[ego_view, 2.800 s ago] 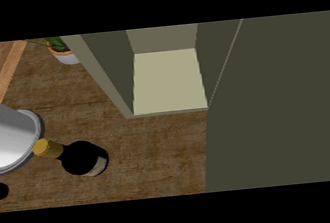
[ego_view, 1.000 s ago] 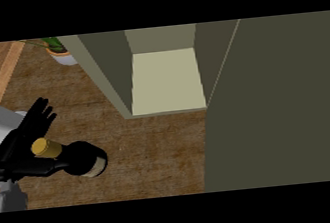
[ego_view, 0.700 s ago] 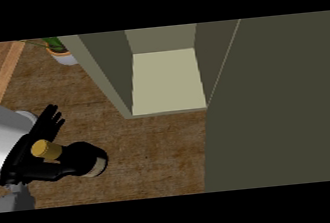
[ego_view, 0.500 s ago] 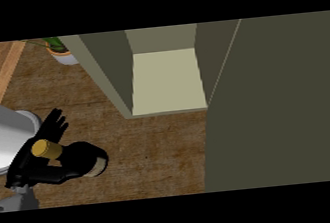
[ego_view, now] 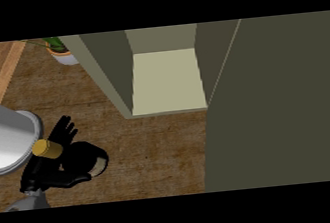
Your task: Pick up the wine, place it into the cabinet and close the cabinet
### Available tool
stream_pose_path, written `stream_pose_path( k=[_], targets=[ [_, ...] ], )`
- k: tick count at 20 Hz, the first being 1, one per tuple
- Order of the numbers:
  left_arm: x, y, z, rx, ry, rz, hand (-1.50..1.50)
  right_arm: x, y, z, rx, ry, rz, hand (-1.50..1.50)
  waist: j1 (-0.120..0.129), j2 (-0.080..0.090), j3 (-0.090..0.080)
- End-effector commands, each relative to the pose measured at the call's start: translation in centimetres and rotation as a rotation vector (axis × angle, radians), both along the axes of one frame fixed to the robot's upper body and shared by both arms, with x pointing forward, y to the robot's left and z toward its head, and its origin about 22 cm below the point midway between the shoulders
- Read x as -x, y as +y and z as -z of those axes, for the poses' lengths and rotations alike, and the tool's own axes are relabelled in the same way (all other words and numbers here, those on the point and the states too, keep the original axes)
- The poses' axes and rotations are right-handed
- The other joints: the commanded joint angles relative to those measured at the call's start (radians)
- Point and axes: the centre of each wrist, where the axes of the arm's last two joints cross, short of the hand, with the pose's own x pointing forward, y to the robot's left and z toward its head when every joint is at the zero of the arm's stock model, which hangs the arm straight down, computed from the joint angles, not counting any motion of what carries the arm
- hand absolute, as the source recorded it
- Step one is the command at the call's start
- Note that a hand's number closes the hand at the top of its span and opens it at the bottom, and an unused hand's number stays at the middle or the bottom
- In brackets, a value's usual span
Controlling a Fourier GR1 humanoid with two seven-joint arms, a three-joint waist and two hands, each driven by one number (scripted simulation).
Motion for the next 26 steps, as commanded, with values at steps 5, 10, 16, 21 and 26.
stream_pose_path(
  k=[5,10,16,21,26],
  targets=[
    [1.2,0.3,2.3,0.129,0.004,-0.061,-1.5,4.0,-1.4,-3.2,-0.052,-0.065,-0.029,-1.5,0.007,0.002,0.0],
    [0.0,-1.4,3.2,0.231,-0.009,-0.117,-1.5,3.9,-1.1,-3.5,-0.043,-0.07,-0.034,-1.5,0.004,0.002,-0.001],
    [-1.0,-1.7,3.3,0.261,0.02,-0.08,-1.5,3.8,-1.3,-3.5,-0.061,-0.06,-0.039,-1.5,0.007,0.002,0.0],
    [-0.9,-4.5,4.2,0.269,-0.007,-0.067,-1.5,4.8,-1.6,-3.6,-0.039,-0.065,-0.026,-1.5,0.002,0.0,0.0],
    [-1.5,-4.9,3.2,0.299,-0.013,-0.046,1.5,3.8,-1.3,-3.3,-0.05,-0.071,-0.013,-1.5,0.009,0.0,0.001]
  ],
)
